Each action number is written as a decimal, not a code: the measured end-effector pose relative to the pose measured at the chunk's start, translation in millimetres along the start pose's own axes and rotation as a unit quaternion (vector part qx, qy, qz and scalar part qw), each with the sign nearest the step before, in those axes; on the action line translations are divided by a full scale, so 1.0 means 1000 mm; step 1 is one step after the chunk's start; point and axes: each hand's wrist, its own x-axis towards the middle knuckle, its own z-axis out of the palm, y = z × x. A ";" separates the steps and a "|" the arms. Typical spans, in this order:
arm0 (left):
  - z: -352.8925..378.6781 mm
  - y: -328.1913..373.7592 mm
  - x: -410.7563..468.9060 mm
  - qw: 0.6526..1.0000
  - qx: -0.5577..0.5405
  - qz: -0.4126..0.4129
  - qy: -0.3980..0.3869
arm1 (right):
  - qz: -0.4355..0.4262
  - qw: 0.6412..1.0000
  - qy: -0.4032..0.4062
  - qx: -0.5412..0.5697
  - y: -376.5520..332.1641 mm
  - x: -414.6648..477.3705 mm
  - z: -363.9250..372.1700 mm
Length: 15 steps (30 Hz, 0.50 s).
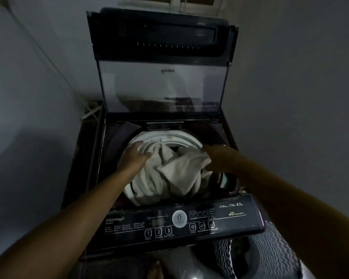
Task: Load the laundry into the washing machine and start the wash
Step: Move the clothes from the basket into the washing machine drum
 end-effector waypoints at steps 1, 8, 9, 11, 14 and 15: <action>0.004 -0.002 0.003 0.998 0.058 0.040 0.000 | -0.008 1.000 0.001 0.004 -0.002 0.004 0.002; 0.028 -0.035 0.032 0.933 0.314 0.097 -0.146 | -0.135 0.988 0.046 0.053 -0.046 0.039 0.045; 0.029 -0.039 0.036 0.922 0.340 0.088 -0.162 | -0.136 0.989 0.027 0.041 -0.051 0.044 0.056; 0.030 -0.050 0.044 0.909 0.367 0.053 -0.190 | -0.115 0.993 -0.013 0.039 -0.052 0.048 0.074; 0.039 -0.066 0.057 0.892 0.381 -0.027 -0.240 | -0.087 0.993 -0.066 0.048 -0.048 0.064 0.096; 0.045 -0.067 0.059 0.891 0.379 -0.040 -0.249 | -0.075 0.992 -0.077 0.063 -0.046 0.071 0.103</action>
